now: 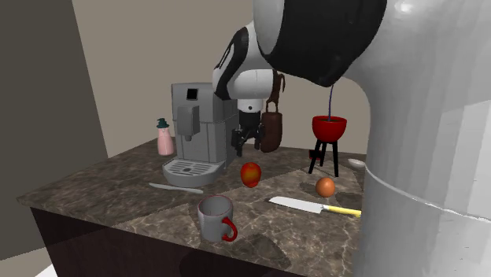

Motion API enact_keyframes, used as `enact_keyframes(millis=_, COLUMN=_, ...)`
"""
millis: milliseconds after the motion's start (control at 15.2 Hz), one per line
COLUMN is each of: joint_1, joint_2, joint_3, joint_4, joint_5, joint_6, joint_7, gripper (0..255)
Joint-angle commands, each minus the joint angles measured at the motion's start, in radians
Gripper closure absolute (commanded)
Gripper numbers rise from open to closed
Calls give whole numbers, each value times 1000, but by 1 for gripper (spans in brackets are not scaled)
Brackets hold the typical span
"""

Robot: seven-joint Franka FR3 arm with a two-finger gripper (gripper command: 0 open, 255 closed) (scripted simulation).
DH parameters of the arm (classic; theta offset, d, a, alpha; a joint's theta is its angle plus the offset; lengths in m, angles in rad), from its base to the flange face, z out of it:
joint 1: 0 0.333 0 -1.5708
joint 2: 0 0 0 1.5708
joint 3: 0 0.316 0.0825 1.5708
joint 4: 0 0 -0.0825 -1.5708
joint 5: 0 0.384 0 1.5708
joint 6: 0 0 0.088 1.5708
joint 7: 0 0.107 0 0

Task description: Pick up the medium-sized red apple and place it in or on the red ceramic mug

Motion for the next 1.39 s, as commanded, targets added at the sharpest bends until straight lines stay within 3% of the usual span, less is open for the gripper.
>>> enact_keyframes(millis=0, joint_1=-21, joint_2=92, joint_3=-9, joint_4=90, joint_5=37, joint_6=-8, joint_7=-43, gripper=0)
enact_keyframes(millis=330, joint_1=-85, joint_2=280, joint_3=-8, joint_4=285, joint_5=104, joint_6=-35, joint_7=-115, gripper=0)
enact_keyframes(millis=858, joint_1=-90, joint_2=316, joint_3=1, joint_4=235, joint_5=122, joint_6=49, joint_7=-126, gripper=0)
enact_keyframes(millis=1320, joint_1=-90, joint_2=316, joint_3=1, joint_4=235, joint_5=122, joint_6=49, joint_7=-126, gripper=0)
